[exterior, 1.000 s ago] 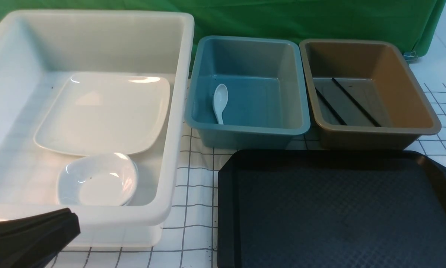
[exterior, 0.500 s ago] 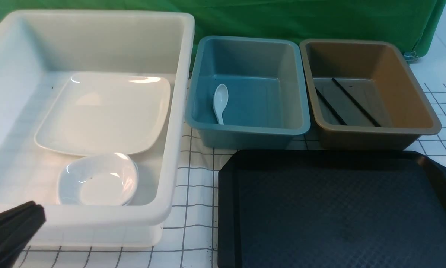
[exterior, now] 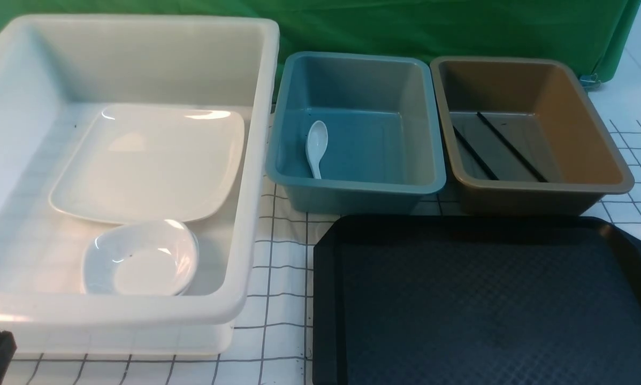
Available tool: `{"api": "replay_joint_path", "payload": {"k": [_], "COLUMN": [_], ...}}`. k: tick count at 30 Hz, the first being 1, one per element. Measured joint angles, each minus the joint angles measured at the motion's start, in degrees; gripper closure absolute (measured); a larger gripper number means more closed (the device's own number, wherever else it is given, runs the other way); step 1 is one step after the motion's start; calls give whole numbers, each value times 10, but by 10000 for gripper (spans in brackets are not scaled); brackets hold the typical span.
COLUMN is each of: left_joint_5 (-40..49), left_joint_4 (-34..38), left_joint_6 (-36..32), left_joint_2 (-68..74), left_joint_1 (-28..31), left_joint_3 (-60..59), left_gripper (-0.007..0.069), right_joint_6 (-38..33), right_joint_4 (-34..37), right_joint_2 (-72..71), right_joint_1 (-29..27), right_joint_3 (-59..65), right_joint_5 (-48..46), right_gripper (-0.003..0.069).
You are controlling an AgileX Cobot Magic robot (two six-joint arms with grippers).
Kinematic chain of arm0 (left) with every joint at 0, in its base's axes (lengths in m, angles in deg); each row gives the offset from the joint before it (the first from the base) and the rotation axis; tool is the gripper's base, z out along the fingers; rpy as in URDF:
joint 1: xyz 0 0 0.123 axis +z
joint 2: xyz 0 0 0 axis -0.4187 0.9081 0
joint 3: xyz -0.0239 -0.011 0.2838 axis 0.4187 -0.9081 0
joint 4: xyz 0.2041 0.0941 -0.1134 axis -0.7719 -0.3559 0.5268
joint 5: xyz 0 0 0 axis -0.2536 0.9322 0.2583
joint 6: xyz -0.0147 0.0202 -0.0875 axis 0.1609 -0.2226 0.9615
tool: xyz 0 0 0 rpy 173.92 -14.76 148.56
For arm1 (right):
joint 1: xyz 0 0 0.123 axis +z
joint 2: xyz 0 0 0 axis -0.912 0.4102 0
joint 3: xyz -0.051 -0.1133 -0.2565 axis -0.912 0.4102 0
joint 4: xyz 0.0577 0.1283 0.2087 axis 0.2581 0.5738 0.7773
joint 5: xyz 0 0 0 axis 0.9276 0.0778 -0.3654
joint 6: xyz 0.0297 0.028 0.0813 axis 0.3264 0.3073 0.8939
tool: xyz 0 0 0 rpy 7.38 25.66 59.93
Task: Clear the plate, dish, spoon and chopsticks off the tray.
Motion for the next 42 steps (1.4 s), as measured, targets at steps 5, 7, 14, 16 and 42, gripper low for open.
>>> {"api": "replay_joint_path", "payload": {"k": [5, 7, 14, 16, 42], "left_joint_5": [-1, -1, -4, -4, -4], "left_joint_4": [0, 0, -11, -11, -15], "left_joint_6": [-3, -3, -3, -3, -4], "left_joint_2": [0, 0, 0, 0, 0], "left_joint_1": [0, 0, 0, 0, 0], "left_joint_3": [0, 0, 0, 0, 0], "left_gripper": [624, 624, 624, 622, 620], "right_joint_6": [0, 0, 0, 0, -231], "right_joint_4": [0, 0, 0, 0, 247], "right_joint_2": [0, 0, 0, 0, 0], "right_joint_1": [0, 0, 0, 0, 0], "right_joint_3": [0, 0, 0, 0, 38], "right_joint_5": [0, 0, 0, 0, 67], "right_gripper": [465, 463, 454, 451, 419]}}
